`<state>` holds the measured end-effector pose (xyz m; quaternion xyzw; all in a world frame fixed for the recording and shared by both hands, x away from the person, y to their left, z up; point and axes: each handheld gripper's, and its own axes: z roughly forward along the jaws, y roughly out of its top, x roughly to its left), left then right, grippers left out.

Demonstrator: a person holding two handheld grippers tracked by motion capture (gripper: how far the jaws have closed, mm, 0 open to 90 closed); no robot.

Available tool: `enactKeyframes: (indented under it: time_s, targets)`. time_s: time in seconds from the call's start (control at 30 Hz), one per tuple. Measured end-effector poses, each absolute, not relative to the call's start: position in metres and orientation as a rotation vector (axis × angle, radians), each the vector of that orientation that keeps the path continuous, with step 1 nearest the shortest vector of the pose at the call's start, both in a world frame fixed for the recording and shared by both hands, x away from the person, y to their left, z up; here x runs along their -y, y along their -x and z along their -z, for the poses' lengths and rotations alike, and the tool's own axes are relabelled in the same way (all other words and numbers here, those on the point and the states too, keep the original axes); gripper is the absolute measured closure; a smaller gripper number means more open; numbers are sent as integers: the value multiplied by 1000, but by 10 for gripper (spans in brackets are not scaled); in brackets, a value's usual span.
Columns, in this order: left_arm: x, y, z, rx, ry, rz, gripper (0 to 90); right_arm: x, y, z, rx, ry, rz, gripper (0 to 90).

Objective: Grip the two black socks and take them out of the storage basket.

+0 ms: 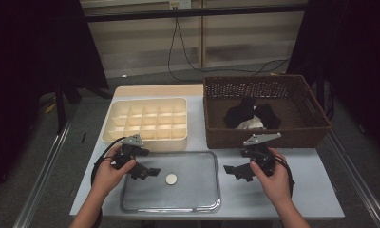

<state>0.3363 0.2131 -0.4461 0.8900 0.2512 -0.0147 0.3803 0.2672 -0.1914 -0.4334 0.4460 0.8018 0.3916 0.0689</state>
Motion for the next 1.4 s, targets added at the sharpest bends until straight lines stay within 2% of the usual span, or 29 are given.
enactKeyframes:
  time_s: [1.4]
  targets:
    - [-214, -335, 444, -626, -2274, 35, 31, 222, -282, 372, -2466, -1329, -1139, 67]
